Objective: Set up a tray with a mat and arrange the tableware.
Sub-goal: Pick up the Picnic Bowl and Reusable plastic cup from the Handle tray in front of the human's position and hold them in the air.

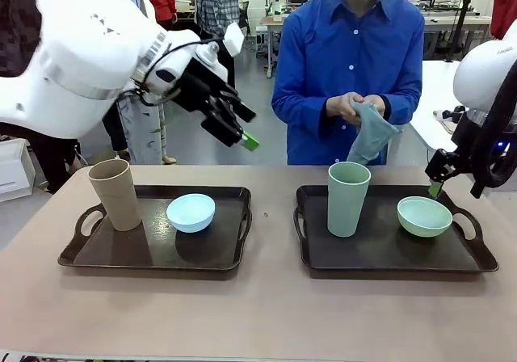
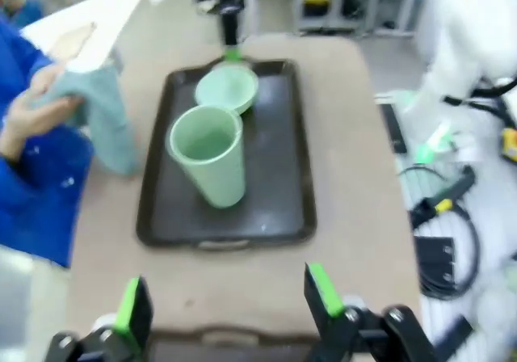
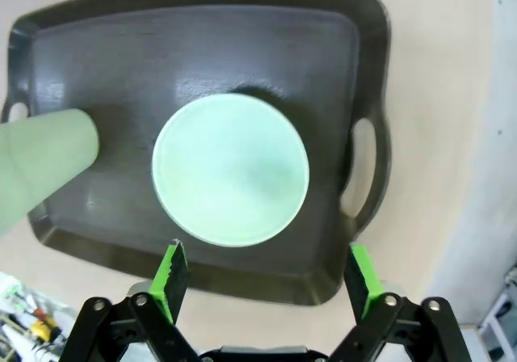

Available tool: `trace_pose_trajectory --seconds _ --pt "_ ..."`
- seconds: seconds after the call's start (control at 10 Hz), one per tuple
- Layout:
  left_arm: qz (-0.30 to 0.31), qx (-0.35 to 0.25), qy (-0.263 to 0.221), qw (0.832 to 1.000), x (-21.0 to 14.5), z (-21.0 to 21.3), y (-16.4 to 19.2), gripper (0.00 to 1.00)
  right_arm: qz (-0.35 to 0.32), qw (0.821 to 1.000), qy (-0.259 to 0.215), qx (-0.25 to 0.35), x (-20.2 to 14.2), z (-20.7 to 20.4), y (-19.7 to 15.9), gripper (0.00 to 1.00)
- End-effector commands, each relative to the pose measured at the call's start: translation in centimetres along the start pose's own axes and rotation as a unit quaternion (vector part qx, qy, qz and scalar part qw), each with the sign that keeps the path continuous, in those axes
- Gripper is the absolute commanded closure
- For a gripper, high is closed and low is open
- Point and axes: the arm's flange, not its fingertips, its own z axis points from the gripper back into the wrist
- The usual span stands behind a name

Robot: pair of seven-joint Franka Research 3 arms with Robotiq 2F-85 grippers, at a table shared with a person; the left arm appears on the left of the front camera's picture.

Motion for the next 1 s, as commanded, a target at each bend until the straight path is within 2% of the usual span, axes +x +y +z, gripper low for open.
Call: trace_pose_trajectory --seconds 0.0,0.2,0.3,0.5,0.7,0.9 --pt "-0.038 -0.085 -0.017 0.995 -2.9 -3.2 2.7 0.00 0.009 1.000 -0.017 -0.020 1.4 -1.1 -1.7 0.00" --pt "-0.103 -0.104 -0.039 0.988 -4.2 -6.8 3.2 0.00 0.012 0.999 -0.036 -0.019 2.3 -2.8 -2.5 0.00" --pt "-0.112 -0.105 -0.056 0.987 -4.3 -8.6 3.9 0.00 0.011 0.999 -0.042 -0.016 2.9 -3.4 -2.5 0.00" --pt "-0.049 -0.059 -0.051 0.996 -3.9 -11.4 5.7 0.00 0.018 0.999 -0.049 -0.012 3.2 -4.4 -2.0 0.00" --pt "-0.019 -0.017 -0.046 0.999 -2.6 -13.9 5.9 0.00 0.026 0.998 -0.051 -0.009 3.3 -5.2 -1.5 0.00" --pt "0.011 -0.004 -0.033 0.999 -1.6 -13.4 5.3 0.00 -0.003 0.999 -0.047 0.001 2.9 -4.8 -1.3 0.00"
